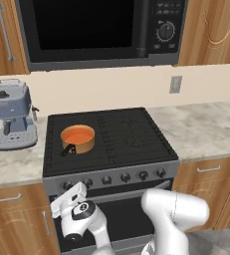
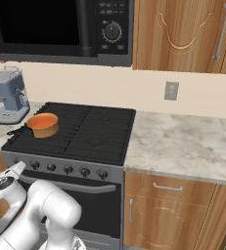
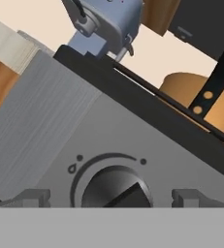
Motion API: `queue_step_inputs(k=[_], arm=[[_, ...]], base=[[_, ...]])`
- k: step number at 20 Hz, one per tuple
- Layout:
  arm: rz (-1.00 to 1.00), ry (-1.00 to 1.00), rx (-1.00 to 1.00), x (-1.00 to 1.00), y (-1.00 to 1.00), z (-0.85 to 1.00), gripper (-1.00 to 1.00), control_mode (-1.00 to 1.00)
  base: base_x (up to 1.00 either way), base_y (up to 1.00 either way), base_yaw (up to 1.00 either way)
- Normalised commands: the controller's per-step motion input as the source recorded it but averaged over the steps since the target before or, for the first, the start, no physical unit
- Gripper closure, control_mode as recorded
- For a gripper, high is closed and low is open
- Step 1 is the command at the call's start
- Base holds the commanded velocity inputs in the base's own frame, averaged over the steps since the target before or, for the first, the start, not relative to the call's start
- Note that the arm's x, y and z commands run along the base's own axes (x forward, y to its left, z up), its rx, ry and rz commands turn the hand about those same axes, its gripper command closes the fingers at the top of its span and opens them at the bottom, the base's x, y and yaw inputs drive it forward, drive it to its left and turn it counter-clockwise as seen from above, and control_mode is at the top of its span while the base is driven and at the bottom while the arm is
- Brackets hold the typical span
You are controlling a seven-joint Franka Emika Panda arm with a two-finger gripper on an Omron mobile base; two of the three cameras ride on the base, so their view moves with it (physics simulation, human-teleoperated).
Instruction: Wait until the marinara sauce is simmered to a deep red color and then turn off the stove.
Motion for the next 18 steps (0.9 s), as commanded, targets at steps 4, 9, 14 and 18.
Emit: queue_step_inputs(k=[4, 9, 14, 18], arm=[[0.0, 0.0, 0.0, 0.0, -0.1, -0.2, -1.0, -1.0], [0.0, 0.0, 0.0, 0.0, 0.0, -0.11, -1.0, -1.0], [0.0, 0.0, 0.0, 0.09, 0.0, -0.07, -1.0, -1.0], [0.0, 0.0, 0.0, 0.17, 0.0, -0.08, -1.0, -1.0]], base=[[0.0, 0.0, 0.0], [0.0, 0.0, 0.0], [0.0, 0.0, 0.0], [0.0, 0.0, 0.0]])
